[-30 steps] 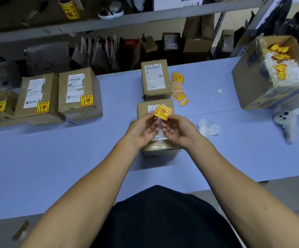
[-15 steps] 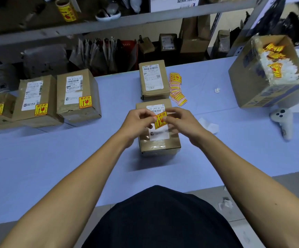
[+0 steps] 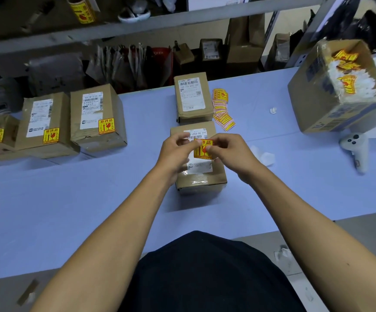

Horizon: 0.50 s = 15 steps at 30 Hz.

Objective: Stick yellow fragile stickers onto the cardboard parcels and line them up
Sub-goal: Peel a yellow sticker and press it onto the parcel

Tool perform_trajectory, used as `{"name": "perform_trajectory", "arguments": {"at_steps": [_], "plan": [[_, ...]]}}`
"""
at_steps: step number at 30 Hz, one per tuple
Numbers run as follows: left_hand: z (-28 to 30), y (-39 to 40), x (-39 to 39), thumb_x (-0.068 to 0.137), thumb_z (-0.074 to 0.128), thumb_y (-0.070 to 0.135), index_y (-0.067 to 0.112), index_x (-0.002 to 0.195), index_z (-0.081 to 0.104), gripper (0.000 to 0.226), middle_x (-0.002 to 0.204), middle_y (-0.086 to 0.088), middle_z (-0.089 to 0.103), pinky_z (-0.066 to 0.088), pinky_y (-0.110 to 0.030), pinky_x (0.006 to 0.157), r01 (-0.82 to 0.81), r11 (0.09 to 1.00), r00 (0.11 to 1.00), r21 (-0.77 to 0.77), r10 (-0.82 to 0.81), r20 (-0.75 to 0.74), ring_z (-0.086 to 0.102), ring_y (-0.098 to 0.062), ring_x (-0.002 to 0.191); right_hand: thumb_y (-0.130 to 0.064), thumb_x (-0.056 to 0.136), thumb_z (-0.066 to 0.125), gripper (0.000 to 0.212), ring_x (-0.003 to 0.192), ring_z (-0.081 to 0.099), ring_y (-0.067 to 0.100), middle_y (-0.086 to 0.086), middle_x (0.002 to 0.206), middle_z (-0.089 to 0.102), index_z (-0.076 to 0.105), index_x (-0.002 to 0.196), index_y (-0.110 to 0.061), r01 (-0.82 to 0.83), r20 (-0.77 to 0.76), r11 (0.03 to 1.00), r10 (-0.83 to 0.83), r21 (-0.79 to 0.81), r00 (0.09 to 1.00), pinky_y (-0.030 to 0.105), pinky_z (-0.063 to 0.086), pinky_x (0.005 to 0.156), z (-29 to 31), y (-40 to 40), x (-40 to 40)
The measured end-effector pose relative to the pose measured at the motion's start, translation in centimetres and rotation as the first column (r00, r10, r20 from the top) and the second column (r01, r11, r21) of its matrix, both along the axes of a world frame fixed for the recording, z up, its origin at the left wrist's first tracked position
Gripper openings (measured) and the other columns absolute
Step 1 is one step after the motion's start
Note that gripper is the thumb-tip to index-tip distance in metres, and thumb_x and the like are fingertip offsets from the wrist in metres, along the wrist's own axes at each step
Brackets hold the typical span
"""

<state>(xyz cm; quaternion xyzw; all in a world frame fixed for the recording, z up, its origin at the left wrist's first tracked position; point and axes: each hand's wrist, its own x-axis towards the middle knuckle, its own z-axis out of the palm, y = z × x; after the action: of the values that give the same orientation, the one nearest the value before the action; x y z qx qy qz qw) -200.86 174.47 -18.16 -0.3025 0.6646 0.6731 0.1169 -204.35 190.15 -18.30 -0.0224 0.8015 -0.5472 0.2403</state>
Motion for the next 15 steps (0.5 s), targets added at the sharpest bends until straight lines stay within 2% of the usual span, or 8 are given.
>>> {"name": "perform_trajectory", "arguments": {"at_steps": [3, 6, 8, 11, 15], "plan": [[-0.3, 0.5, 0.9, 0.090, 0.069, 0.010, 0.015, 0.096, 0.066, 0.008, 0.103, -0.010, 0.071, 0.051, -0.026, 0.064, -0.012, 0.979, 0.999, 0.205, 0.005, 0.037, 0.068, -0.023, 0.092, -0.012, 0.096, 0.061, 0.013, 0.089, 0.067, 0.015, 0.005, 0.098, 0.071, 0.070, 0.104, -0.013, 0.004, 0.117, 0.999, 0.001, -0.040, 0.993, 0.020, 0.055, 0.067, 0.0, 0.8, 0.5], [-0.9, 1.1, 1.8, 0.089, 0.069, 0.006, 0.014, 0.086, 0.066, 0.010, 0.098, -0.010, 0.072, 0.052, -0.026, 0.064, -0.021, 0.986, 0.999, 0.168, 0.014, 0.042, 0.069, -0.022, 0.086, -0.015, 0.096, 0.061, 0.013, 0.089, 0.068, 0.018, 0.006, 0.098, 0.071, 0.070, 0.105, -0.015, 0.009, 0.135, 1.000, -0.010, 0.003, 0.991, 0.028, 0.057, 0.070, -0.5, 1.5, 1.4], [-1.5, 1.6, 2.4, 0.088, 0.070, 0.005, 0.014, 0.083, 0.066, 0.012, 0.096, -0.008, 0.072, 0.052, -0.023, 0.062, -0.027, 0.992, 0.999, 0.124, 0.023, 0.034, 0.068, -0.019, 0.082, -0.016, 0.094, 0.063, 0.019, 0.089, 0.069, 0.020, 0.008, 0.099, 0.071, 0.067, 0.112, -0.017, 0.038, 0.157, 0.999, -0.042, 0.029, 0.987, 0.032, 0.058, 0.073, -1.0, 1.8, 2.2], [-2.1, 2.3, 3.1, 0.086, 0.071, 0.003, 0.014, 0.079, 0.067, 0.014, 0.091, -0.007, 0.071, 0.053, -0.023, 0.061, -0.042, 0.993, 0.999, 0.109, 0.040, 0.028, 0.068, -0.015, 0.072, -0.018, 0.092, 0.065, 0.026, 0.078, 0.066, 0.014, 0.007, 0.097, 0.070, 0.063, 0.118, -0.019, 0.112, 0.189, 0.993, -0.119, 0.045, 0.975, 0.024, 0.054, 0.063, -1.6, 2.4, 3.0], [-2.3, 2.9, 3.3, 0.087, 0.071, 0.003, 0.015, 0.080, 0.067, 0.014, 0.095, -0.008, 0.071, 0.053, -0.025, 0.063, -0.035, 0.995, 0.999, 0.094, 0.033, 0.024, 0.067, -0.017, 0.077, -0.018, 0.093, 0.064, 0.012, 0.065, 0.055, 0.007, 0.000, 0.087, 0.066, 0.066, 0.105, -0.017, 0.102, 0.177, 0.994, -0.108, 0.045, 0.978, 0.015, 0.044, 0.050, -1.6, 3.1, 3.2]]}}
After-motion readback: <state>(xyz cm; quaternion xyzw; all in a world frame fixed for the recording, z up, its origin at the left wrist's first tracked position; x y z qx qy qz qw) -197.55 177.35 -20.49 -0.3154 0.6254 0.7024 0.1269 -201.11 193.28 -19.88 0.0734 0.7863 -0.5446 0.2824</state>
